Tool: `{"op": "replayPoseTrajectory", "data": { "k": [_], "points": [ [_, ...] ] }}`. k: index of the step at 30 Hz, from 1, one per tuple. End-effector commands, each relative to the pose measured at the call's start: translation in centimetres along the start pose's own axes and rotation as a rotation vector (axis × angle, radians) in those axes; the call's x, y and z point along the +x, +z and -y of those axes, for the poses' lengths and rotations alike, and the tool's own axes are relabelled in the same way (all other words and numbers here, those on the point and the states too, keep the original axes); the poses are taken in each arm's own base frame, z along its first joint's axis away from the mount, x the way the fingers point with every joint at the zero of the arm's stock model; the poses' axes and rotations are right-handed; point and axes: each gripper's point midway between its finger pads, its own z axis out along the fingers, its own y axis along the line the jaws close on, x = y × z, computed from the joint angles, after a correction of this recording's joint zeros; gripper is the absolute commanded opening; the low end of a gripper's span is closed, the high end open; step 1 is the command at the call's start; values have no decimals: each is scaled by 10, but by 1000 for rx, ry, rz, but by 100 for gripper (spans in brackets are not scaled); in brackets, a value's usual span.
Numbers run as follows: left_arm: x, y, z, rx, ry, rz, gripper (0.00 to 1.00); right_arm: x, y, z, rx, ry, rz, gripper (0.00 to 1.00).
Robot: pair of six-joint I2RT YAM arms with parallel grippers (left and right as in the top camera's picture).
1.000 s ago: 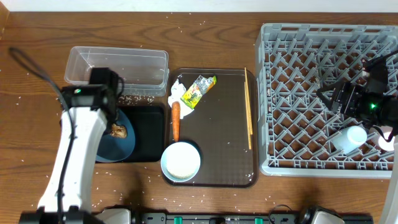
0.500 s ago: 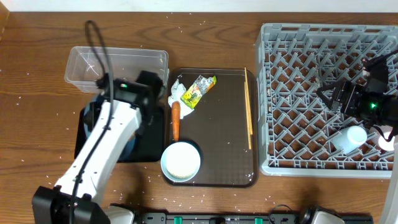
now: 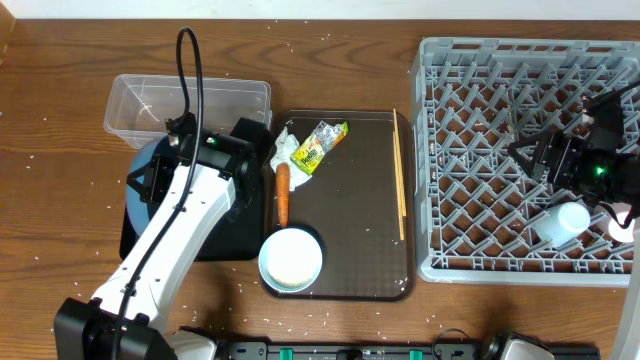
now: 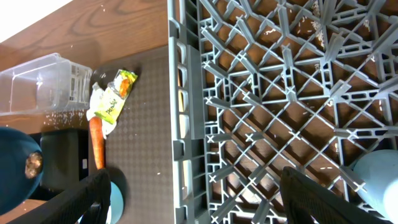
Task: Sort waste into correct bins and load items into the dishwasher rack
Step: 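Lift the blue plate and hand it to the right gripper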
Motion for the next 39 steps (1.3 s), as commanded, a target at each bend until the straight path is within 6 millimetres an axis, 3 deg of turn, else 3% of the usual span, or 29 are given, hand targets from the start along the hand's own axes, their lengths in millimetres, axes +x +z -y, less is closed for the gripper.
{"op": "replayPoseTrajectory", "data": {
  "k": [1,3,6,7,12,24,28,32,34,35,36,39],
  "points": [
    [-11,-4,-19,-78,-2,47,6,2,-1,-6,-11,-14,-1,80],
    [-11,-3,-14,-53,-18,42,6,2,-1,-6,-10,-15,-1,81],
    [-6,-6,19,123,-58,-9,6,2,-1,-6,-10,-15,-1,83],
    [-5,-7,21,129,-52,-11,6,2,-1,-6,-10,-15,-1,83],
    [-14,-6,-12,-76,-6,68,6,2,-1,-6,-10,-15,-1,84],
    [-10,-9,-9,-5,-51,59,6,3,-1,-6,-10,-12,-5,84],
    [-16,-42,-13,347,-296,74,6,1,-1,-6,-12,-16,3,83],
    [-42,-101,2,826,-491,161,6,2,-1,-18,-73,-21,-1,80],
    [-58,-138,4,1051,-546,244,6,4,-1,-35,-161,-62,-7,80],
    [-66,-156,4,1153,-548,297,6,6,-2,-52,-241,-121,-12,81],
    [-77,-182,1,1283,-554,369,6,14,-5,-82,-381,-234,-20,81],
    [-85,-194,1,1348,-555,402,6,27,-7,-120,-531,-370,-37,79]
  ]
}}
